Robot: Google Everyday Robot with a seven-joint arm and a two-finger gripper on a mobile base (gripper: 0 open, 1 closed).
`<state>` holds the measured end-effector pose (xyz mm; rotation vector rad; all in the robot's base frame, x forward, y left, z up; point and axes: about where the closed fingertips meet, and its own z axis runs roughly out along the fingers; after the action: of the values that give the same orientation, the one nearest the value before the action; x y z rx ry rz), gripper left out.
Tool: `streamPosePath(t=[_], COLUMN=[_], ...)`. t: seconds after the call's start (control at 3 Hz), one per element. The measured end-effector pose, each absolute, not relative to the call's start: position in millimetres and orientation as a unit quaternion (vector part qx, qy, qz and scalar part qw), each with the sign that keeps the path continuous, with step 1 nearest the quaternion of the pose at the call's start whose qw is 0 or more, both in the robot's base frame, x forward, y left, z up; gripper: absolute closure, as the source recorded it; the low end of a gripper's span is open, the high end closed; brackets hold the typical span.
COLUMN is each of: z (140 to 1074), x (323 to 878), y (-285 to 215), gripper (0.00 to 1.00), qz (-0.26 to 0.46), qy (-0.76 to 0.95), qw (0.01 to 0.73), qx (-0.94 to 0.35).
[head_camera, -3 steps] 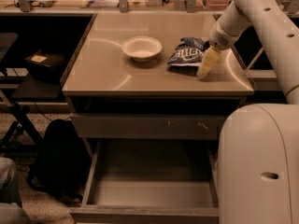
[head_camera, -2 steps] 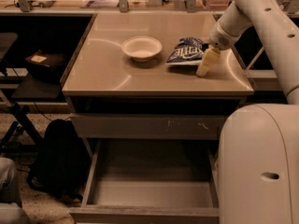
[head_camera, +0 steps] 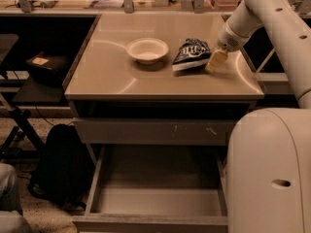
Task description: Place blue chip bag into middle drawer
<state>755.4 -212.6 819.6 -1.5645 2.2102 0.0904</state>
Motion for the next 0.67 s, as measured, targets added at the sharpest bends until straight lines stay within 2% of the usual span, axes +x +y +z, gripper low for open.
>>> streamPosePath(t=[0.33, 0.67], z=[820, 823], x=[755, 741], y=[-213, -211], gripper=[0.88, 1.00], qz=[0.033, 0.036], qy=[0.797, 0.795], qw=[0.214, 0.208], qx=[-0.564, -0.568])
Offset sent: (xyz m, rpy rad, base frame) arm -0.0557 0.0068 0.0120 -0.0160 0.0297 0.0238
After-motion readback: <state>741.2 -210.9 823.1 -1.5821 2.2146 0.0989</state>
